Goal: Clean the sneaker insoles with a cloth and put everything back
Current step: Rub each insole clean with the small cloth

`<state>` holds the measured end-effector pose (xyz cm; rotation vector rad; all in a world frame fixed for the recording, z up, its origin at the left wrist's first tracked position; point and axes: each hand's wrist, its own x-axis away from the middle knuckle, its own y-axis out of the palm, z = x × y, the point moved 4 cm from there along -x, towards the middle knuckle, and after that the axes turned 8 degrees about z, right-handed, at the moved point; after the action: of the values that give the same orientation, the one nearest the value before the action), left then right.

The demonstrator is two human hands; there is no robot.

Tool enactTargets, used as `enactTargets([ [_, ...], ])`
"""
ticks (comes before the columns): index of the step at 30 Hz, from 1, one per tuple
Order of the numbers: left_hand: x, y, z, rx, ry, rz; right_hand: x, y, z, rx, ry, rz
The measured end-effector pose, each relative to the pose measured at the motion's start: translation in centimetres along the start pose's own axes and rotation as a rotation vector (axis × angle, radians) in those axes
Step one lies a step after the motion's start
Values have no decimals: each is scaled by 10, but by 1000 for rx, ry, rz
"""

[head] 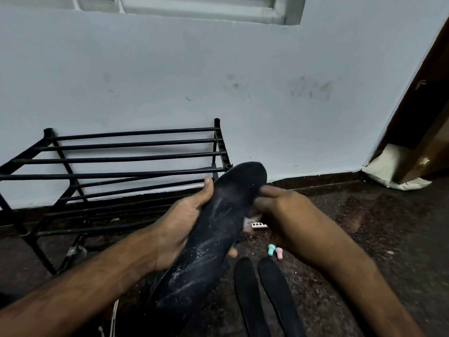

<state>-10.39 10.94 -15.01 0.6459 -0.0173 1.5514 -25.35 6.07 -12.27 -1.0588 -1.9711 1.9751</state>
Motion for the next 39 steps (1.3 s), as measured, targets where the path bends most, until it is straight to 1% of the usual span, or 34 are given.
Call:
enactTargets([
  [1, -1, -3, -1, -18, -4, 0, 3, -4, 9, 13, 40, -23],
  [2, -2, -5, -3, -25, -7, -1, 7, -10, 17, -2, 86, 15],
  [3, -2, -5, -6, -25, -9, -7, 10, -20, 24, -40, 136, 120],
  [6, -3, -3, -15, -7, -22, -44, 16, -53, 26, -100, 178, 589],
  [7, -3, -1, -17, -2, -29, -58, 16, -56, 22, -104, 166, 676],
  [8, -2, 1, -18, -2, -31, -73, 14, -54, 17, -98, 155, 705],
  [9, 0, 4, -18, 0, -34, -88, 12, -48, 12, -83, 149, 693],
  [11, 3, 8, -17, 18, -37, -106, 7, -26, 3, -65, 150, 598],
  [13, 6, 8, -18, 14, -29, -100, 7, -9, -1, -70, 171, 512],
  [14, 7, 6, -20, -3, -25, -89, 8, -5, -2, -89, 180, 496],
  [16, 8, 3, -22, -43, -21, -71, 11, -7, -1, -220, 203, 496],
  [19, 10, 3, -22, -34, -26, -77, 20, -20, 8, -529, 342, 454],
  [24, 7, 3, -22, -42, -7, -81, 35, -40, 29, -661, 501, 551],
  [32, 5, 6, -24, -94, 33, -83, 42, -37, 37, -775, 607, 602],
  [33, 5, 6, -25, -97, 36, -82, 42, -35, 40, -820, 630, 605],
  [36, 6, 4, -25, -71, 32, -60, 41, -30, 45, -1090, 690, 585],
  [37, 6, 2, -25, -69, 35, -52, 40, -30, 46, -1123, 698, 585],
  [39, 5, 0, -25, -69, 42, -51, 39, -30, 46, -1113, 695, 571],
])
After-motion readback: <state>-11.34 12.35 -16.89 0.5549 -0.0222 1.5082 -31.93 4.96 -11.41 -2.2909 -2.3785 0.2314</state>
